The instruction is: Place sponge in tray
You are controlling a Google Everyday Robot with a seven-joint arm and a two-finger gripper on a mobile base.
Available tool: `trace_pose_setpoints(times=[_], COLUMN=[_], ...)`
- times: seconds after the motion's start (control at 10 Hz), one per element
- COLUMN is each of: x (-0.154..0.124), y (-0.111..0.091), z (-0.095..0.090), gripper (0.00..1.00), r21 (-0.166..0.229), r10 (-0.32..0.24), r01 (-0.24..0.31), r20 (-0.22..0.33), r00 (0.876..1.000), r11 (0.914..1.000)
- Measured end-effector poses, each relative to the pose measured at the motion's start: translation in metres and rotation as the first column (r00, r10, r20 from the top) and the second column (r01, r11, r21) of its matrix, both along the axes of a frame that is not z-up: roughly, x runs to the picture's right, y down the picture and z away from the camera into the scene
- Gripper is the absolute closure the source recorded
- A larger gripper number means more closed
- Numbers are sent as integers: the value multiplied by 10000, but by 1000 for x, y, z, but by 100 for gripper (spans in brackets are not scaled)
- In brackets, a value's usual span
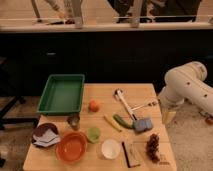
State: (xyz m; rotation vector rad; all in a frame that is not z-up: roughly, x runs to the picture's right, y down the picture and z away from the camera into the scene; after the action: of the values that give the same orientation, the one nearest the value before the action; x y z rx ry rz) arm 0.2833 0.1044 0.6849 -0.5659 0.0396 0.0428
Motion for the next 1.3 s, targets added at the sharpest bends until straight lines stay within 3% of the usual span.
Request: trace_pose_setpoints(times=[1.1,1.3], x=[0,-2], y=[0,2], z=[0,-1], gripper=[20,20], r21=[0,94], r10=[0,-84], r01=[0,82], r20=[0,260], r00=[10000,9996], r11=[10000,9999])
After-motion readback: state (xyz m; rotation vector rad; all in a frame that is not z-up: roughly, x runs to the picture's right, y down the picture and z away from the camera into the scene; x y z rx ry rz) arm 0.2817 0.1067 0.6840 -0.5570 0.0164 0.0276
